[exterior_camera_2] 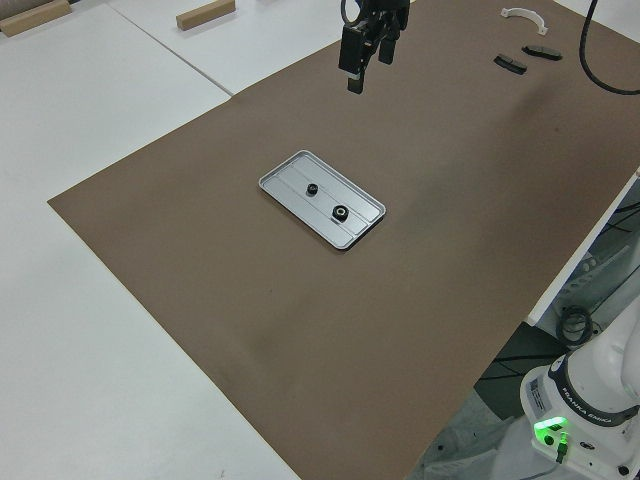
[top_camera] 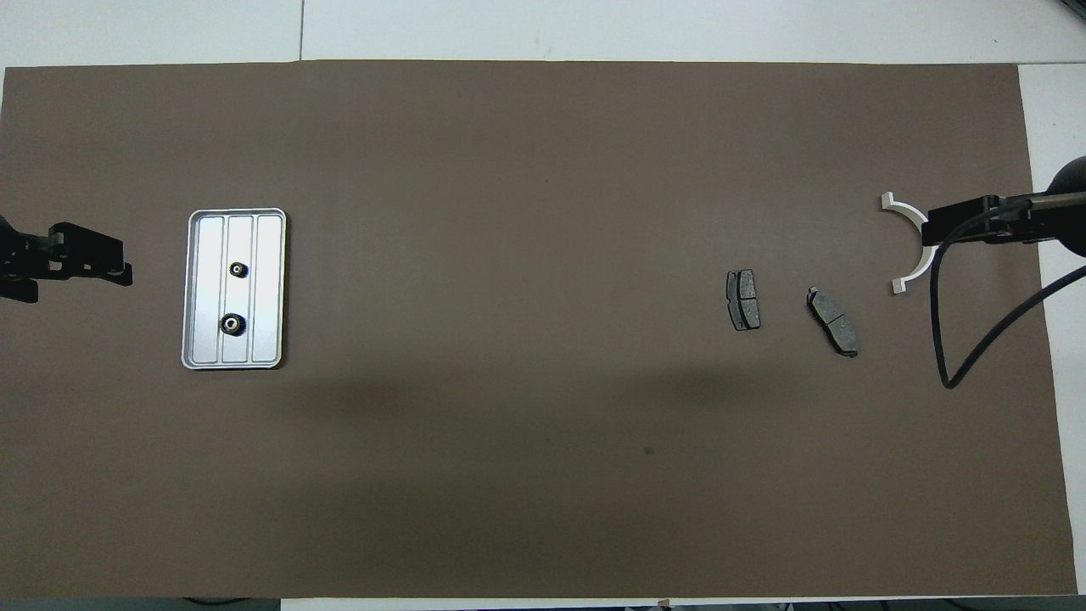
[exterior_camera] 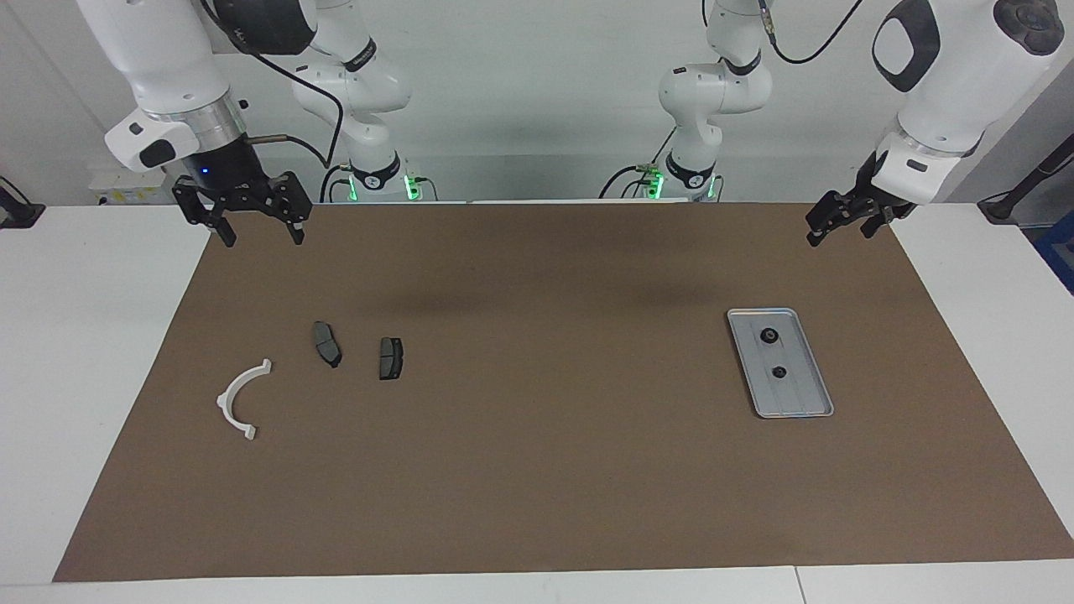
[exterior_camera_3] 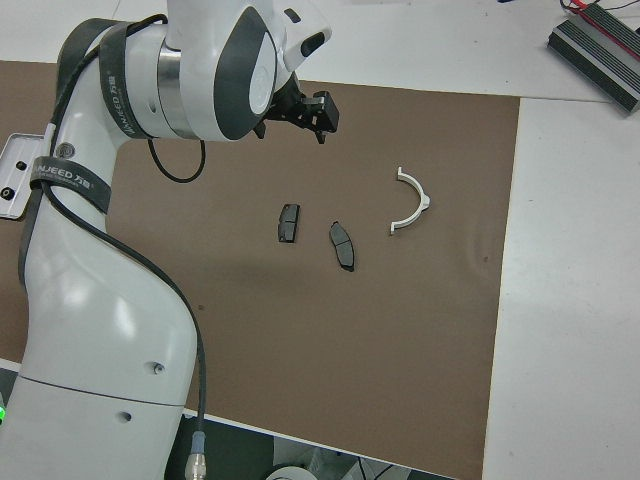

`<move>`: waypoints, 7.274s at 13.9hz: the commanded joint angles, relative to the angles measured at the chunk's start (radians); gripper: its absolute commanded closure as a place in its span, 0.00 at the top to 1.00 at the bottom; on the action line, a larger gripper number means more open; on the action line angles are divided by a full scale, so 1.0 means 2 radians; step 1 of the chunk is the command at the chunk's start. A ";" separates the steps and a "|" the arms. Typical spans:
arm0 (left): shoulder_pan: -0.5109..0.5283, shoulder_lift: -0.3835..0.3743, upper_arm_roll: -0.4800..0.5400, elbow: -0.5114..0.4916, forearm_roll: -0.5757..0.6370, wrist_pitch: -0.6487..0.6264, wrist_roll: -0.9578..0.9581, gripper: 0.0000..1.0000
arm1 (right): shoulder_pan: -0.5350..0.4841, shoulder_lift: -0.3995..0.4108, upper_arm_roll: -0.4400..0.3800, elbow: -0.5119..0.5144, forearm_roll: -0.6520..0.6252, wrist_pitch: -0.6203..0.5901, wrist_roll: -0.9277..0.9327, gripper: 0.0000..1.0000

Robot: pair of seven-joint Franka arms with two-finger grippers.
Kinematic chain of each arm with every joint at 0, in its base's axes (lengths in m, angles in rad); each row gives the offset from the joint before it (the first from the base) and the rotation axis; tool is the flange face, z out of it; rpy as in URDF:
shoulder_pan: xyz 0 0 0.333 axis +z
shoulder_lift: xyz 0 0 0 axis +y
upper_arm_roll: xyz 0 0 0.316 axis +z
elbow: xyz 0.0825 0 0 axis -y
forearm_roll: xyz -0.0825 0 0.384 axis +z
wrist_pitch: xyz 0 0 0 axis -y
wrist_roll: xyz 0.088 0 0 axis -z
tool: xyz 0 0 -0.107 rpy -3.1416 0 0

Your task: Place bearing gear from tray to pile

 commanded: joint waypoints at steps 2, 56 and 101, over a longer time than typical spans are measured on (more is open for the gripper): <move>0.002 -0.011 -0.001 -0.007 0.003 -0.004 0.009 1.00 | -0.003 -0.004 0.001 -0.005 0.003 0.002 -0.017 1.00; 0.006 0.075 -0.001 -0.317 0.035 0.428 -0.025 0.49 | -0.006 0.010 0.004 -0.005 0.002 0.002 -0.018 1.00; -0.235 0.212 0.017 -0.024 0.032 0.240 -0.439 1.00 | 0.097 0.207 0.050 0.051 -0.030 0.119 0.268 1.00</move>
